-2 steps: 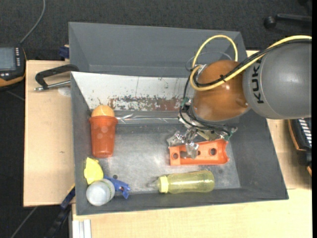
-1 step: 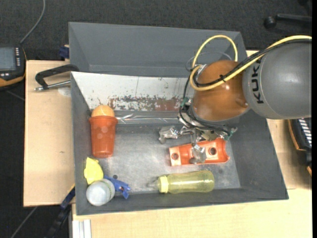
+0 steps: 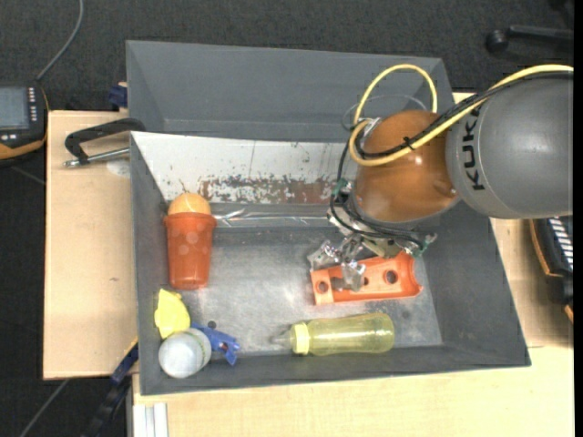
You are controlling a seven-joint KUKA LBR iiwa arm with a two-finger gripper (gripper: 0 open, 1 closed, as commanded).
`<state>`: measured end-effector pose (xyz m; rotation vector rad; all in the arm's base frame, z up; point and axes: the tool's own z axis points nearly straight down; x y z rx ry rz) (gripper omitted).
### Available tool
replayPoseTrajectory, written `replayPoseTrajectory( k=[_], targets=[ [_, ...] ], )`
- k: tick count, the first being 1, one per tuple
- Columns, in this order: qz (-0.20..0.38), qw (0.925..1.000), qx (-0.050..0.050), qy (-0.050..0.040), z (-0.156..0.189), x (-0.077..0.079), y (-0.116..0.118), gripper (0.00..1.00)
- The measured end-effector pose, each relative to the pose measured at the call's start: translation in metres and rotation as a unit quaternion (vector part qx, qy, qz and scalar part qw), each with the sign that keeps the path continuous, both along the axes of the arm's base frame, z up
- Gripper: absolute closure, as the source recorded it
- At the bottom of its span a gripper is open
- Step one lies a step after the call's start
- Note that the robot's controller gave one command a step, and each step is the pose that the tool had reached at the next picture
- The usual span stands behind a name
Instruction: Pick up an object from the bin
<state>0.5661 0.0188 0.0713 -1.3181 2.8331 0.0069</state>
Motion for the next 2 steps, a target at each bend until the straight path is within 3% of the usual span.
replayPoseTrajectory(
  k=[2],
  targets=[
    [0.000,1.0000,0.000,0.0001,0.0001,0.0001,0.0000,1.00]
  ],
)
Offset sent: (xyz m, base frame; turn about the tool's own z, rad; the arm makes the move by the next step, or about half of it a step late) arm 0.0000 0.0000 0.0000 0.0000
